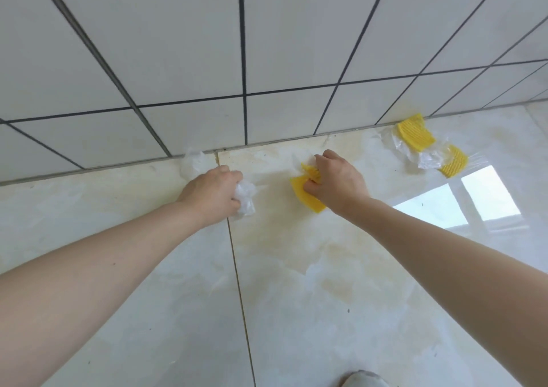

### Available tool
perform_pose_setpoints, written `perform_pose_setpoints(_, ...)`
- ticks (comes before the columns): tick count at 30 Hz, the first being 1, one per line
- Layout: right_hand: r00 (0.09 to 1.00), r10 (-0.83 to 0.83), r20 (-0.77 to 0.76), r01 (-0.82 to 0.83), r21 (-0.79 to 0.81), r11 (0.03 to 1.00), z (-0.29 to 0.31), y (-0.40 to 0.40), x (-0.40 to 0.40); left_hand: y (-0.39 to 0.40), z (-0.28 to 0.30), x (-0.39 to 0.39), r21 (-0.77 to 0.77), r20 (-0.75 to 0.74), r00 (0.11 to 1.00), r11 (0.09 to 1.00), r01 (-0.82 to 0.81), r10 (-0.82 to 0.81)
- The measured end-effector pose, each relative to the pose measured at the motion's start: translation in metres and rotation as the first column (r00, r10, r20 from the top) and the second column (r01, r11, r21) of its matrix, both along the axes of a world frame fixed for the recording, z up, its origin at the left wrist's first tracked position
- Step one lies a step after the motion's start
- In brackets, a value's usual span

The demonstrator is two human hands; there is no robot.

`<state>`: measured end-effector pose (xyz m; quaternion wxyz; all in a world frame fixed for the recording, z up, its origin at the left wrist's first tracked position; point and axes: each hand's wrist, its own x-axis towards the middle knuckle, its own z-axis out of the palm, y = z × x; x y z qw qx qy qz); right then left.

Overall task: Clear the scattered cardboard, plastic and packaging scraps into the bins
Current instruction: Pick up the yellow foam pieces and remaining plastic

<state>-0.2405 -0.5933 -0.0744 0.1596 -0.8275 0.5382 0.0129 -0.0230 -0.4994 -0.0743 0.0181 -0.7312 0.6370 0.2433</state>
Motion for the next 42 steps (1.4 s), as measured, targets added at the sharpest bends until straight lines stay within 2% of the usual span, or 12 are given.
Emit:
perform_pose_setpoints(5, 0.956, -0.253, 0.151, 0.256, -0.001, 0.967, 0.020, -0.041, -0.053, -0.026, 0.011, -0.059, -0.066, -0.027, 0.987, 0.985, 0.158, -0.160)
perform_pose_setpoints(9, 0.877, -0.416, 0.241, 0.435, -0.027, 0.900, 0.032, -0.076, -0.093, -0.069, 0.018, -0.103, -0.111, -0.053, 0.978, 0.975, 0.194, -0.201)
perform_pose_setpoints(14, 0.823, -0.502, 0.266, 0.523, -0.011, 0.852, 0.030, -0.104, -0.136, -0.120, 0.022, -0.162, -0.167, -0.106, 0.970, 0.966, 0.200, -0.219)
perform_pose_setpoints(18, 0.763, -0.572, 0.301, 0.595, 0.018, 0.804, 0.018, -0.118, -0.175, -0.149, 0.014, -0.201, -0.215, -0.010, 0.929, 0.908, 0.359, -0.369)
perform_pose_setpoints(21, 0.717, -0.626, 0.307, 0.631, 0.099, 0.770, 0.009, -0.126, -0.199, -0.175, 0.008, -0.223, -0.153, 0.068, 0.879, 0.866, 0.476, -0.471)
perform_pose_setpoints(28, 0.650, -0.726, 0.227, 0.661, 0.303, 0.686, -0.006, -0.130, -0.220, -0.224, -0.002, -0.272, -0.001, 0.085, 0.789, 0.792, 0.610, -0.608)
perform_pose_setpoints(31, 0.672, -0.718, 0.182, 0.667, 0.274, 0.693, -0.012, -0.126, -0.224, -0.233, -0.014, -0.285, 0.124, 0.034, 0.791, 0.788, 0.603, -0.610)
perform_pose_setpoints(33, 0.681, -0.708, 0.188, 0.671, 0.226, 0.706, -0.016, -0.126, -0.225, -0.233, -0.022, -0.287, 0.137, 0.023, 0.801, 0.795, 0.590, -0.598)
perform_pose_setpoints(35, 0.694, -0.693, 0.196, 0.665, 0.194, 0.721, -0.020, -0.127, -0.224, -0.231, -0.026, -0.286, 0.042, 0.051, 0.813, 0.815, 0.578, -0.579)
perform_pose_setpoints(38, 0.701, -0.659, 0.272, 0.618, 0.231, 0.752, -0.022, -0.123, -0.216, -0.225, -0.026, -0.283, -0.144, 0.108, 0.837, 0.825, 0.547, -0.536)
perform_pose_setpoints(42, 0.656, -0.683, 0.320, 0.630, 0.266, 0.730, -0.017, -0.115, -0.206, -0.214, -0.025, -0.263, -0.220, 0.126, 0.858, 0.829, 0.514, -0.498)
